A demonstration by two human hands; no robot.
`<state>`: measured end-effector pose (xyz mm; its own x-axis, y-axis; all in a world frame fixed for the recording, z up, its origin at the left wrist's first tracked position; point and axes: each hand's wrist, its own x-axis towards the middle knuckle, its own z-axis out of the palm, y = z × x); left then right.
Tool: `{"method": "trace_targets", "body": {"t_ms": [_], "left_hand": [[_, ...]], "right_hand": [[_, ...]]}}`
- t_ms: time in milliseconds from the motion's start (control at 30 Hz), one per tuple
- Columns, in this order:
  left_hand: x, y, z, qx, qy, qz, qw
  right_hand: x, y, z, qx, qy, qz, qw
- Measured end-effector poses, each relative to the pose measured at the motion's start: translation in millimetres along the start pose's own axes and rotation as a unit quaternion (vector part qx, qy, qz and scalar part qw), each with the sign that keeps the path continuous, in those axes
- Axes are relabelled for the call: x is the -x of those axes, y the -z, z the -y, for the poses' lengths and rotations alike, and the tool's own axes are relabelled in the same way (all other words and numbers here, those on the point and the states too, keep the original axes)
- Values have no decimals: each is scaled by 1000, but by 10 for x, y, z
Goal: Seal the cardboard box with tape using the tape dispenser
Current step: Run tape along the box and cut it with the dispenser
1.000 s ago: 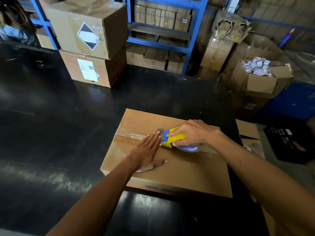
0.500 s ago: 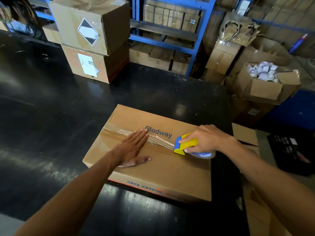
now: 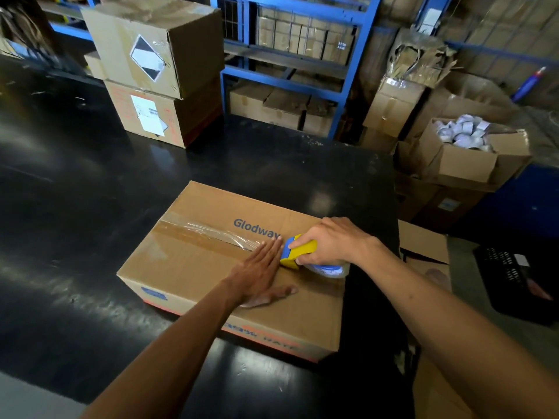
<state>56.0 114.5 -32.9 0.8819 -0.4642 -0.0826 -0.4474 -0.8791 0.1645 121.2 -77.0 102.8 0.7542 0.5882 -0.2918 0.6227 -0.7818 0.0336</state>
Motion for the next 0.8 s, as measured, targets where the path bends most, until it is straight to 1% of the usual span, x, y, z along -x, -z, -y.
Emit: {"method": "trace_targets", "body": {"t_ms": [200, 267, 333, 467, 567, 667, 700, 800], "left_hand": [[32, 10, 17, -13, 6, -7, 1000], [32, 40, 4, -15, 1, 6, 1000], [31, 58, 7, -3, 1, 19, 1000], [14, 87, -30, -8, 17, 32, 999], [-96, 52, -383, -15, 44, 18, 999], [-313, -86, -916, 9, 27, -10, 1000], [-368, -123, -1028, 19, 34, -13, 999], [-425, -165, -1073, 9, 48, -11, 999]], "right_hand": [[153, 37, -98, -13, 16, 22, 1000], [307, 9, -299, -3, 18, 47, 999], [490, -68, -557, -15, 4, 67, 998], [663, -268, -801, -38, -13, 47, 998], [637, -279, -795, -34, -1, 32, 999], [645, -290, -810, -36, -6, 20, 999], [657, -304, -821, -41, -11, 17, 999], [708, -356, -862, -66, -16, 13, 998]]}}
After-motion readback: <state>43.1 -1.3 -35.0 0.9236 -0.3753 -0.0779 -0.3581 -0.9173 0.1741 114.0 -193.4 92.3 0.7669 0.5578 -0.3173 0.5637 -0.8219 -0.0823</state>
